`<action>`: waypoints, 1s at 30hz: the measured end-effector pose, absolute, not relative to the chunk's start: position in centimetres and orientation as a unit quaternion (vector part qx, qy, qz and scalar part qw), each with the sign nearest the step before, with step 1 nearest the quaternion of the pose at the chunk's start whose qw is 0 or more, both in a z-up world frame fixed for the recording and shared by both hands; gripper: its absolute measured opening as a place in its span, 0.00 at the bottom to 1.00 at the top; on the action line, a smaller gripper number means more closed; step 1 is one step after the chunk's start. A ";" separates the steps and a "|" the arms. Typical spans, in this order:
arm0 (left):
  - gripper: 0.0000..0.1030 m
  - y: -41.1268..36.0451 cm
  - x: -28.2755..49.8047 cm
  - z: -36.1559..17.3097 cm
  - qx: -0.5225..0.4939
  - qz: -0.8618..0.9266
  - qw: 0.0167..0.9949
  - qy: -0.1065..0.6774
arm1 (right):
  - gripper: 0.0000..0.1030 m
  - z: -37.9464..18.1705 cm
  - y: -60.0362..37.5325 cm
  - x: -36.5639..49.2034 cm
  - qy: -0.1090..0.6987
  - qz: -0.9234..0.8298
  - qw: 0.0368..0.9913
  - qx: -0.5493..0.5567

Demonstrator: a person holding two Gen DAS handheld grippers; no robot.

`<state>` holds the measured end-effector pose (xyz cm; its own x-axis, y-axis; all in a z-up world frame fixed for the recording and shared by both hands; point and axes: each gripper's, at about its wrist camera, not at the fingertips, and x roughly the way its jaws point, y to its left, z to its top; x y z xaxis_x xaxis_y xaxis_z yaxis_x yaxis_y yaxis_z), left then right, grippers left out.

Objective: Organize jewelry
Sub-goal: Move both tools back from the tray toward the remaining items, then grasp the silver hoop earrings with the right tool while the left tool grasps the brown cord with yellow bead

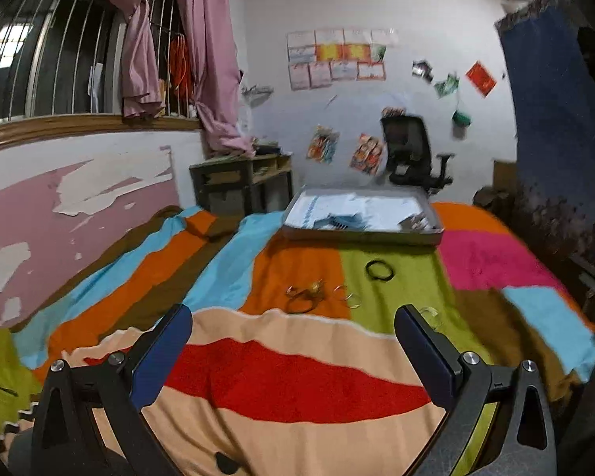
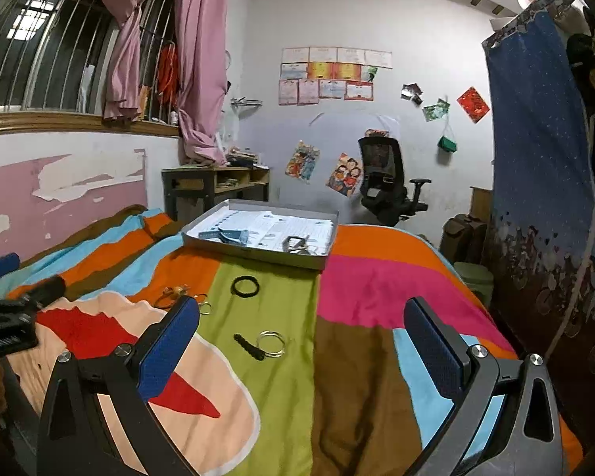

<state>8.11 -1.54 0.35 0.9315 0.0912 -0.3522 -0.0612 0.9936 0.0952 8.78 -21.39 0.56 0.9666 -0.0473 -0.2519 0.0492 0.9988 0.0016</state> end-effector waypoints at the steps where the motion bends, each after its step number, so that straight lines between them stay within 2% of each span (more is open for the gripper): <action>1: 1.00 -1.3 8.6 0.3 0.040 0.038 0.980 0.189 | 0.99 0.9 -21.5 9.2 0.127 -0.015 0.992 0.006; 10: 1.00 1.5 13.7 -0.3 -0.026 0.021 0.966 0.255 | 0.99 2.4 -22.9 15.0 0.143 0.016 0.989 -0.018; 16: 1.00 1.4 18.5 -0.1 0.042 0.031 0.959 0.279 | 0.99 2.1 -23.6 20.2 0.162 0.019 0.987 -0.006; 19: 1.00 1.4 21.5 -0.2 0.059 0.025 0.955 0.289 | 0.99 1.0 -23.8 23.1 0.195 0.024 0.980 0.024; 23: 1.00 1.8 25.5 -0.9 0.020 0.032 0.950 0.310 | 0.98 -1.4 -23.5 26.8 0.249 0.049 0.966 0.054; 26: 1.00 1.9 27.5 -1.4 -0.023 0.028 0.954 0.299 | 0.93 -3.3 -22.7 29.0 0.271 0.061 0.959 0.051; 28: 1.00 2.0 28.5 -2.1 -0.040 0.022 0.953 0.301 | 0.85 -4.5 -22.3 30.2 0.284 0.067 0.955 0.049; 30: 1.00 2.1 29.4 -3.3 -0.047 0.012 0.950 0.310 | 0.82 -5.7 -22.1 31.0 0.299 0.073 0.950 0.053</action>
